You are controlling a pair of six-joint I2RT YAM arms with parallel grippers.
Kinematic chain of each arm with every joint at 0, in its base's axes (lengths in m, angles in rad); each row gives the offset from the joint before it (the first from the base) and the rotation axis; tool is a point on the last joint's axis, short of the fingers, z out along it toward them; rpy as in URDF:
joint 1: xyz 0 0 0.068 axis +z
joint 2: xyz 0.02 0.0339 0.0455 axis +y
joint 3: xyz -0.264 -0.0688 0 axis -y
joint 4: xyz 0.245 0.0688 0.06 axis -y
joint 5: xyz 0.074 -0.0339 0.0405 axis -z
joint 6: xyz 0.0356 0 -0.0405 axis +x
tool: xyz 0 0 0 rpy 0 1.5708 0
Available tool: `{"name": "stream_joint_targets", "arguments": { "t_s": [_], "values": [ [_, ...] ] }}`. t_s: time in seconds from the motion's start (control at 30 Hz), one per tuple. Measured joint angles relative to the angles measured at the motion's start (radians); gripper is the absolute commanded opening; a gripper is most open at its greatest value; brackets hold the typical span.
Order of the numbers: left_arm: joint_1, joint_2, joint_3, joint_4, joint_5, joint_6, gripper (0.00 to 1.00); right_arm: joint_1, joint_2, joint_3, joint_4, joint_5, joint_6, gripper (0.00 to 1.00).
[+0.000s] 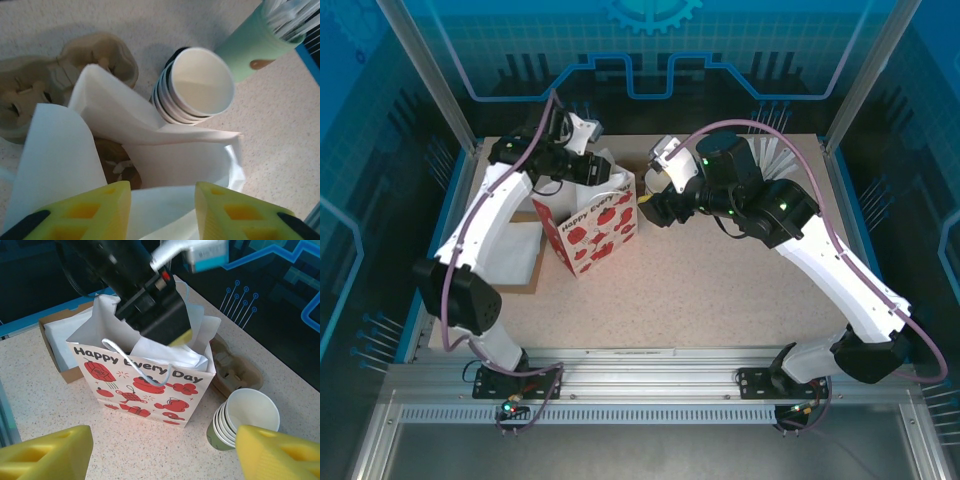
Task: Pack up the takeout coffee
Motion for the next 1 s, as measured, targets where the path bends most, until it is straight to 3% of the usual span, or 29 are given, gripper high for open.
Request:
{"name": "stream_joint_targets", "arguments": {
  "t_s": [0.23,0.53,0.67,0.8,1.0],
  "values": [
    [-0.001,0.062,0.003,-0.053,-0.036,0.008,0.41,0.000,0.000,-0.016,0.000,0.000,0.000,0.77],
    [-0.001,-0.010,0.025,-0.040,-0.043,0.011,0.65,0.000,-0.001,-0.021,0.000,0.028,0.000,0.77],
    [0.001,-0.207,-0.102,0.097,-0.088,-0.013,0.75,0.000,-0.030,-0.071,0.013,0.088,0.001,0.78],
    [0.020,-0.491,-0.335,0.291,-0.189,-0.058,0.94,-0.007,-0.089,-0.164,0.047,0.182,0.015,0.82],
    [0.130,-0.862,-0.729,0.518,-0.410,-0.184,0.97,-0.105,-0.204,-0.369,0.129,0.351,0.060,0.92]
  ]
}}
